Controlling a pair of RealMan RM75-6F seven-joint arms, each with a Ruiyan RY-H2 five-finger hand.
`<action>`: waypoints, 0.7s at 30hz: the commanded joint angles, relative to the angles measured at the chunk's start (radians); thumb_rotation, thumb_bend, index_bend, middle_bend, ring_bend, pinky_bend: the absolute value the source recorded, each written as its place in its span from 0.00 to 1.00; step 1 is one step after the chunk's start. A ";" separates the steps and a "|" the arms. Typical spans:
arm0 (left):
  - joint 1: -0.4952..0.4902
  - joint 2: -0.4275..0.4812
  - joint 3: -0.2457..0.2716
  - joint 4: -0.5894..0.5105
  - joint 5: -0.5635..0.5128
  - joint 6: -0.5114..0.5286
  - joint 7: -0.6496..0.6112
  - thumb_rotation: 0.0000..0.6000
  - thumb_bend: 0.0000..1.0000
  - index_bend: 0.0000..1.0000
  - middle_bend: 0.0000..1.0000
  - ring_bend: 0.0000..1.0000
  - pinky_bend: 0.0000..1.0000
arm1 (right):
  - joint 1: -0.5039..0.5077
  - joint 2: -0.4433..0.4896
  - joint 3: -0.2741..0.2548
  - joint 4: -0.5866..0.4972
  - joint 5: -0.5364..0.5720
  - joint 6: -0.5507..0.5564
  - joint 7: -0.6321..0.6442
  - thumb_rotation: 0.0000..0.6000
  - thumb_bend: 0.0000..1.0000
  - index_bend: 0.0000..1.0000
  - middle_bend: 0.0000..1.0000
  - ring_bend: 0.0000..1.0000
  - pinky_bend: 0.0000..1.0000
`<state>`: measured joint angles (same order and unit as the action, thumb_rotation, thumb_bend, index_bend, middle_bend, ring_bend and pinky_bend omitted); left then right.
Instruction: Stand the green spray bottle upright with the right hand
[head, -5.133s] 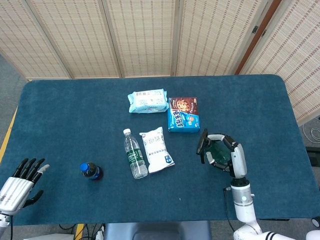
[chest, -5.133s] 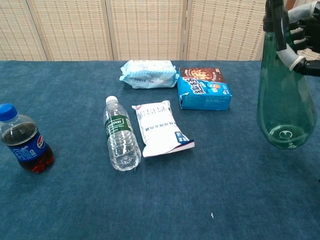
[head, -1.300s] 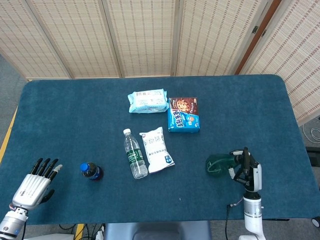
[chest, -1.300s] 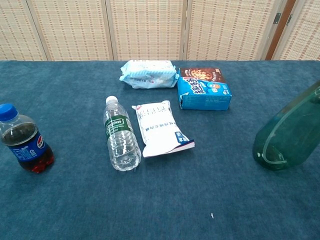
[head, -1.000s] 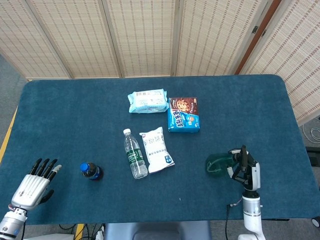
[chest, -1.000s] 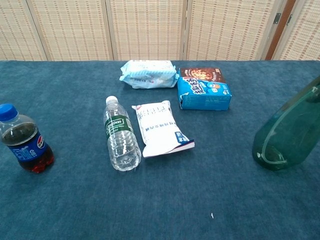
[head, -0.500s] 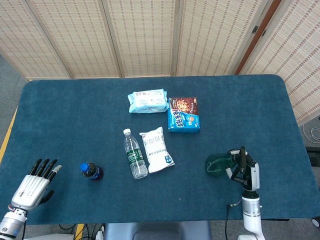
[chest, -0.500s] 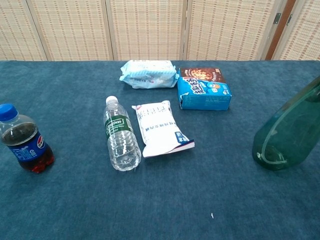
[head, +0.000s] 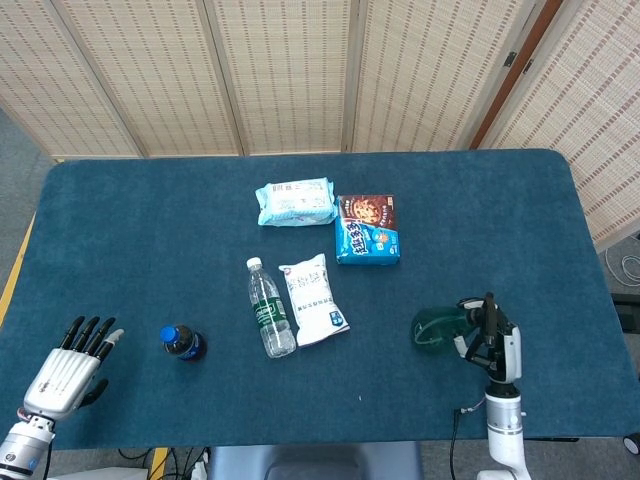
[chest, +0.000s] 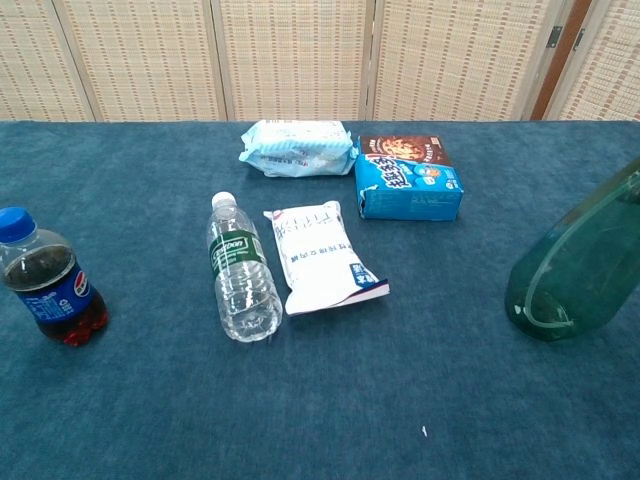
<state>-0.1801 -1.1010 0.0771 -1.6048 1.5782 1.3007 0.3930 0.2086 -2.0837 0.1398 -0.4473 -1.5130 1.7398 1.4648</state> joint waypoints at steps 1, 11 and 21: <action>0.000 0.000 0.000 0.000 0.001 0.001 0.001 1.00 0.29 0.12 0.08 0.00 0.00 | 0.000 0.001 0.000 0.000 0.000 0.000 0.000 1.00 0.17 0.41 0.44 0.34 0.34; 0.002 -0.001 0.000 -0.003 -0.001 0.004 0.007 1.00 0.29 0.12 0.08 0.00 0.00 | -0.003 0.003 -0.002 -0.003 -0.002 0.001 0.002 1.00 0.17 0.39 0.38 0.32 0.33; 0.002 -0.003 0.000 -0.002 -0.003 0.003 0.010 1.00 0.29 0.12 0.08 0.00 0.00 | -0.006 0.009 -0.001 -0.008 -0.002 0.008 0.003 1.00 0.17 0.39 0.37 0.31 0.33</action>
<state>-0.1778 -1.1040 0.0774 -1.6070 1.5753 1.3035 0.4026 0.2032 -2.0753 0.1388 -0.4554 -1.5150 1.7476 1.4674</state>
